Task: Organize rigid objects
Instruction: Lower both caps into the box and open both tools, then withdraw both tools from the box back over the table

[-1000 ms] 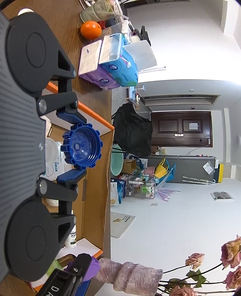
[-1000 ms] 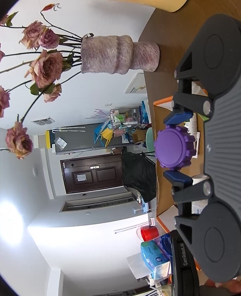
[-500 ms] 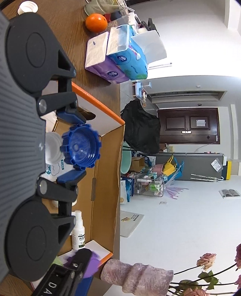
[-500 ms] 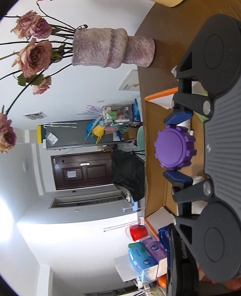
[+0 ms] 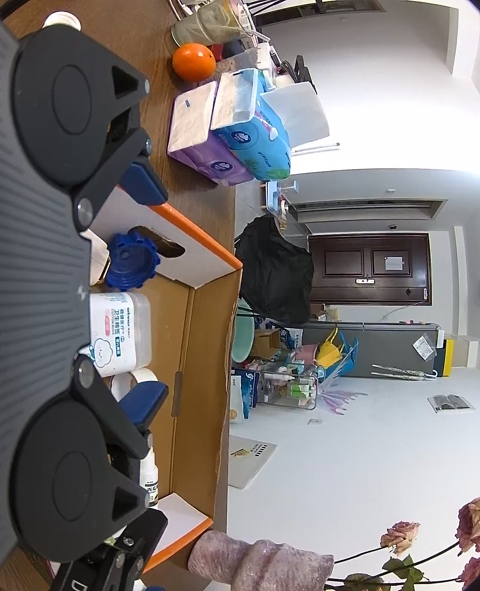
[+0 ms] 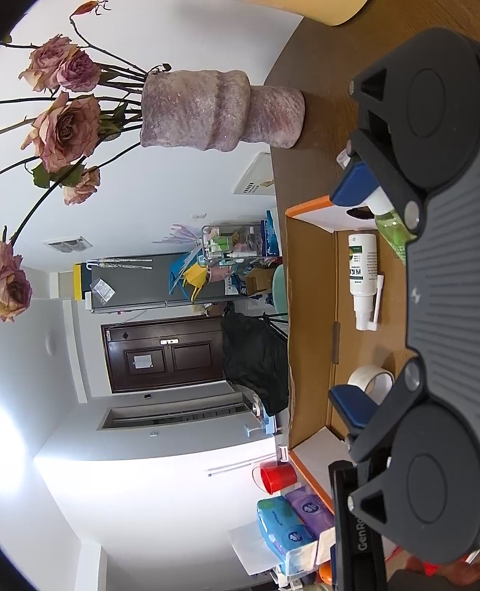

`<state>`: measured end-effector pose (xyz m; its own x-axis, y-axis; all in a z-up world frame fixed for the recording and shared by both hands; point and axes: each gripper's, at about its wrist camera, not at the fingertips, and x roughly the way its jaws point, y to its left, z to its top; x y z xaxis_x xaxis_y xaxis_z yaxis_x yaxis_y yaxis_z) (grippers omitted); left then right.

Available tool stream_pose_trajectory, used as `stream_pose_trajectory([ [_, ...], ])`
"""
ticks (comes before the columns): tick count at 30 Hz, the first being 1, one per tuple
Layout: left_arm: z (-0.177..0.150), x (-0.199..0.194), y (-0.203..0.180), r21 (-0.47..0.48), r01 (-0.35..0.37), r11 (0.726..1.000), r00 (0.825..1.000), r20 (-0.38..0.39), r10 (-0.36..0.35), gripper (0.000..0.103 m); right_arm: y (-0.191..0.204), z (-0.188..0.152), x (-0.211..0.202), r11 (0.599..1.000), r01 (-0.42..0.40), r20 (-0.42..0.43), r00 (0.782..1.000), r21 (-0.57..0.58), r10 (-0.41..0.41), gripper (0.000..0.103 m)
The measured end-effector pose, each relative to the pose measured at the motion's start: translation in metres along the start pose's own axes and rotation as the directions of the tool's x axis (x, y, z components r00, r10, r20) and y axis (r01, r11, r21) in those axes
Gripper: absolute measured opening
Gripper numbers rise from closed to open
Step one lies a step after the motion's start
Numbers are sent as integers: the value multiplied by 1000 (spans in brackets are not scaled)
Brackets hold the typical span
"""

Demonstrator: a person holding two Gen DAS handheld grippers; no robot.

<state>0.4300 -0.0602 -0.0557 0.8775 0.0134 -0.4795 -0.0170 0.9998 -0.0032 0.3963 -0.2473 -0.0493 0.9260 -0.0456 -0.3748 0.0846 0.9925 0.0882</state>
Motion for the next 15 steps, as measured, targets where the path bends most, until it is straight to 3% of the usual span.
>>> stream_pose_trajectory([
  [15,0,-1,1,-4,1,1000,1000,-4,-1,103,-1,0,-3,1000,-6,5,1000,10,6,103],
])
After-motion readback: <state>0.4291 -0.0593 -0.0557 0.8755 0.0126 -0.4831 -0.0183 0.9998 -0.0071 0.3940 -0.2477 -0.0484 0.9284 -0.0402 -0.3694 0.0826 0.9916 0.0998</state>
